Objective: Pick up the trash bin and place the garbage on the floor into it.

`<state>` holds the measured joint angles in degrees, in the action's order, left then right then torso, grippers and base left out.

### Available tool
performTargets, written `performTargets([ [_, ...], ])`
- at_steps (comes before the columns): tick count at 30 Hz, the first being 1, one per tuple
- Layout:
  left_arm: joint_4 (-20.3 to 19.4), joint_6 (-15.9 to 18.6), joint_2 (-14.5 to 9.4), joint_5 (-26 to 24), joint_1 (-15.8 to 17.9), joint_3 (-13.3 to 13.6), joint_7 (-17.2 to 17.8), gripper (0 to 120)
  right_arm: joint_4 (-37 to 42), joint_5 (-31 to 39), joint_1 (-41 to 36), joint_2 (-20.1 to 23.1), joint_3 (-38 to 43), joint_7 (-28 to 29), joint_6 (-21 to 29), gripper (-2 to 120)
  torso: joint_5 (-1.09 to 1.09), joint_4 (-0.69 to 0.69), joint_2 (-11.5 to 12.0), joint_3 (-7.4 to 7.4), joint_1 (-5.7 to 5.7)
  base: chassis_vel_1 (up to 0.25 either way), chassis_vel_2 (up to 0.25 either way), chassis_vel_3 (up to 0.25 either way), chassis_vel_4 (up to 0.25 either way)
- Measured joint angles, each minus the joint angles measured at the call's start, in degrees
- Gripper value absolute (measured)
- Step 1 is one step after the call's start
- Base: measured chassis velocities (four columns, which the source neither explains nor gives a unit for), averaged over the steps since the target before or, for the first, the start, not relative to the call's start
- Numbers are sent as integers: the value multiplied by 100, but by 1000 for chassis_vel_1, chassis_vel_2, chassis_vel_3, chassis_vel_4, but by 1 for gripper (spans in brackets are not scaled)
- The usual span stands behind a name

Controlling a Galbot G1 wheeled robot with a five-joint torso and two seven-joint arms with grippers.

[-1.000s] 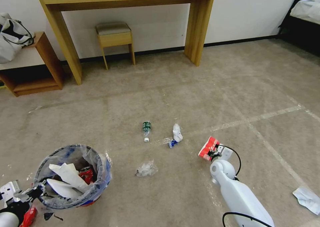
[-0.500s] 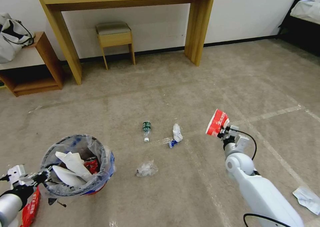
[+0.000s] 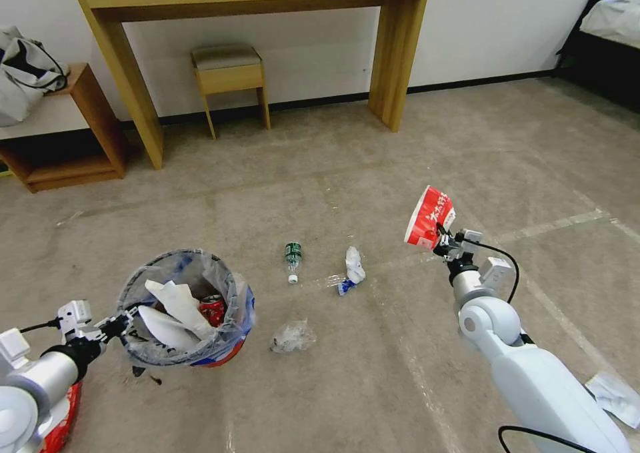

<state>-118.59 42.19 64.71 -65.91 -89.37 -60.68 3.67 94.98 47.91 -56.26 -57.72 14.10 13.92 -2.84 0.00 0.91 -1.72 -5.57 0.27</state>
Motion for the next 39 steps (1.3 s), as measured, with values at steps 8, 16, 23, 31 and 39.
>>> performTargets([
  [8,-27,1,1,-26,100,270,55,1,556,339,-17,227,-71,-105,-119,0,-1,2,0,0,0,0,0,0,0],
  [16,-66,0,-8,20,104,423,68,1,1291,610,90,660,-365,-348,-169,0,2,1,0,1,0,0,0,0,0],
  [23,-91,-1,-27,23,74,441,63,1,1985,904,577,943,-957,-357,-59,0,0,1,0,1,0,0,0,0,0],
  [31,-125,-4,-71,4,71,423,57,1,2705,1409,1568,1307,-2153,-219,256,0,-1,1,0,1,0,0,0,0,0],
  [39,-169,-6,-31,25,49,426,57,1,3153,2371,3018,1209,-3861,176,664,0,0,1,0,0,0,0,0,0,0],
])
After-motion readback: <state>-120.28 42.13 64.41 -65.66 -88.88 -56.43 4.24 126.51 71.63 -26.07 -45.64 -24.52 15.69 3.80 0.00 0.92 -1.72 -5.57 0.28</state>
